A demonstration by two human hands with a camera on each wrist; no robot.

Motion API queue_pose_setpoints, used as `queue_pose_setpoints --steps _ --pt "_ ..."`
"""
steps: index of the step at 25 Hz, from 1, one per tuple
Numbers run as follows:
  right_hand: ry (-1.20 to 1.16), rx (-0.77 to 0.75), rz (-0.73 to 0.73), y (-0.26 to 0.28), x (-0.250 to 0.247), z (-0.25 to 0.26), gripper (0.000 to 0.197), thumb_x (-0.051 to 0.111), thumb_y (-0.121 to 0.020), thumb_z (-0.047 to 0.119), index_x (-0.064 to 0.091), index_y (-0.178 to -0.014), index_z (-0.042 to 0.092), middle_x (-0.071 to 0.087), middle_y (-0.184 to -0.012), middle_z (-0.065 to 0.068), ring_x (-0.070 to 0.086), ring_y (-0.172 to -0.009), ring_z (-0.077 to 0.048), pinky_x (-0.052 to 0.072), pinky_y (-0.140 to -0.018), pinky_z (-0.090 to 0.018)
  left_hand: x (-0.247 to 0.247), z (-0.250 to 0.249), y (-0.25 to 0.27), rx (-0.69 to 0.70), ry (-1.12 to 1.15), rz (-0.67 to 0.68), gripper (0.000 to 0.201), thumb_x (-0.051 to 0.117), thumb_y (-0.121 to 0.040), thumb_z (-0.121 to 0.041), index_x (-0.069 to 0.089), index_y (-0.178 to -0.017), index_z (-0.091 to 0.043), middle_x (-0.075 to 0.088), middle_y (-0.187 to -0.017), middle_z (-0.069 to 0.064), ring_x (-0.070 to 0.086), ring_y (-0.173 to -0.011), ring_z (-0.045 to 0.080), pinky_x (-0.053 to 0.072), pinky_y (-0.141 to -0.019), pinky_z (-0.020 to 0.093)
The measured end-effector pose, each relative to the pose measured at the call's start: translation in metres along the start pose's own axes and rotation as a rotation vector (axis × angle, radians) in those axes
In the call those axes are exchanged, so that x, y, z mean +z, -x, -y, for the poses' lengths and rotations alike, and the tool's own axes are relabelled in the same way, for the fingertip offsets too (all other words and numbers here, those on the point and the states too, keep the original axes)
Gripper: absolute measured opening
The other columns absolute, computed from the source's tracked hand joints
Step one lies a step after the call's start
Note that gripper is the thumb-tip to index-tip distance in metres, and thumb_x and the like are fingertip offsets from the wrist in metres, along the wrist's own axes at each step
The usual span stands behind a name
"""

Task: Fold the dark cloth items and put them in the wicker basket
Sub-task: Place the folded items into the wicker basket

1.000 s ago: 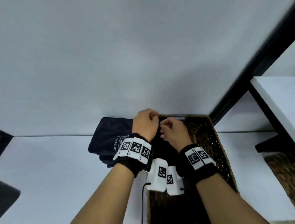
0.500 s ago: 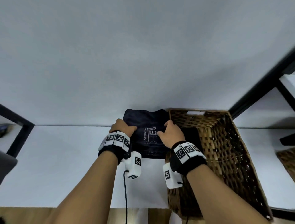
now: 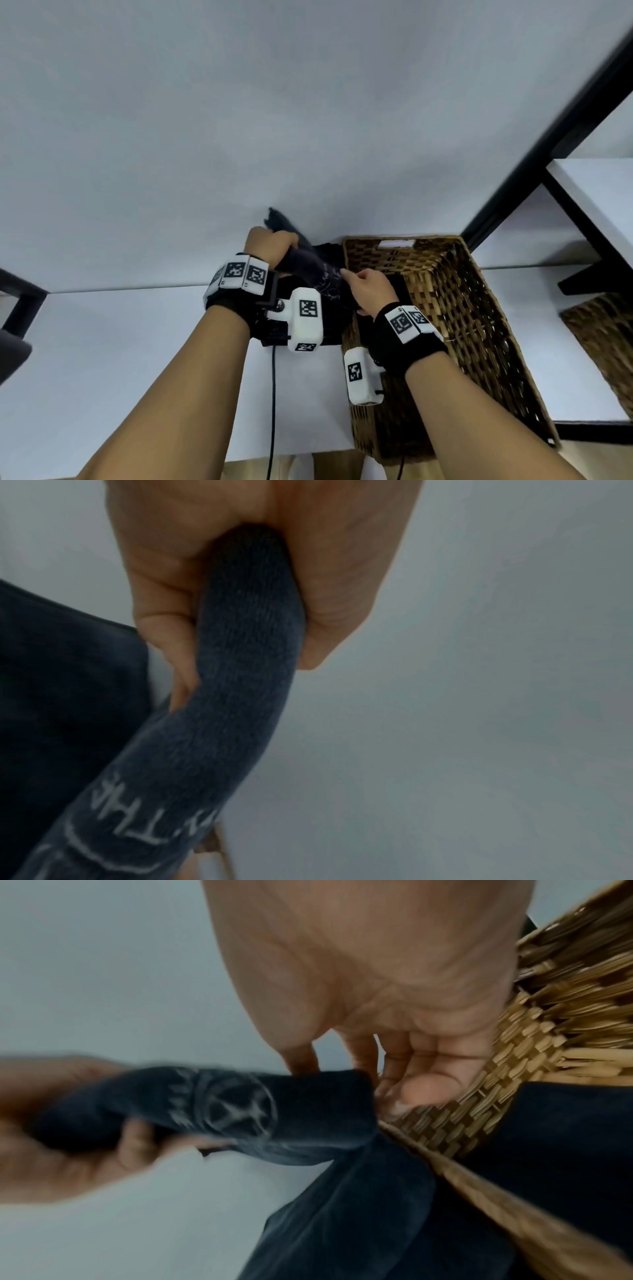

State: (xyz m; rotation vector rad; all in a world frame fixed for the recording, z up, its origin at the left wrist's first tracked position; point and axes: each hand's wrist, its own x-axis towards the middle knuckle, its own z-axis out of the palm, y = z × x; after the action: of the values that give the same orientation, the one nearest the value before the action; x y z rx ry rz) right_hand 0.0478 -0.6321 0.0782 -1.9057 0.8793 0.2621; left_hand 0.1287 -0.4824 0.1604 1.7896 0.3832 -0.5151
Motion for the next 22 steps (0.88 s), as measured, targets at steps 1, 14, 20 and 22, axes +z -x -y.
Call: queue_pose_setpoints --steps 1,14,20,22 --pt "-0.083 0.036 0.025 -0.002 -0.005 0.002 0.054 0.057 -0.086 0.056 0.065 -0.104 0.006 0.067 -0.099 -0.011 0.064 -0.094 -0.030 0.056 -0.084 -0.048 0.007 -0.011 0.010 0.071 -0.023 0.021 0.055 0.066 -0.048 -0.019 0.060 -0.097 0.006 0.065 -0.096 0.023 0.066 -0.089 0.036 0.057 -0.076 0.054" --pt "-0.516 -0.054 -0.251 -0.059 -0.144 -0.073 0.054 0.073 -0.080 0.012 0.052 -0.130 0.013 0.065 -0.115 -0.008 0.065 -0.098 -0.021 0.054 -0.088 -0.037 0.146 0.044 0.026 0.289 -0.516 0.209 0.077 0.047 -0.083 0.002 0.023 -0.150 -0.030 0.038 -0.148 0.006 0.046 -0.128 0.025 0.035 -0.095 0.018" --pt "-0.262 0.010 -0.156 -0.112 -0.098 -0.124 0.054 0.068 -0.086 0.014 0.046 -0.136 0.010 0.054 -0.133 -0.014 0.054 -0.119 -0.028 0.043 -0.102 -0.036 0.196 0.095 0.007 0.077 -0.853 0.116 0.065 0.048 -0.091 -0.009 0.023 -0.147 -0.029 0.026 -0.141 0.019 0.043 -0.123 0.040 0.035 -0.105 0.042" --pt "-0.220 -0.005 -0.080 -0.122 -0.088 -0.130 0.057 0.065 -0.088 0.014 0.042 -0.140 0.010 0.051 -0.138 -0.015 0.050 -0.125 -0.028 0.039 -0.103 -0.033 0.202 0.108 -0.001 0.092 -0.981 0.090 0.069 0.052 -0.089 -0.009 0.019 -0.148 -0.025 0.019 -0.143 0.021 0.037 -0.127 0.041 0.035 -0.105 0.046"
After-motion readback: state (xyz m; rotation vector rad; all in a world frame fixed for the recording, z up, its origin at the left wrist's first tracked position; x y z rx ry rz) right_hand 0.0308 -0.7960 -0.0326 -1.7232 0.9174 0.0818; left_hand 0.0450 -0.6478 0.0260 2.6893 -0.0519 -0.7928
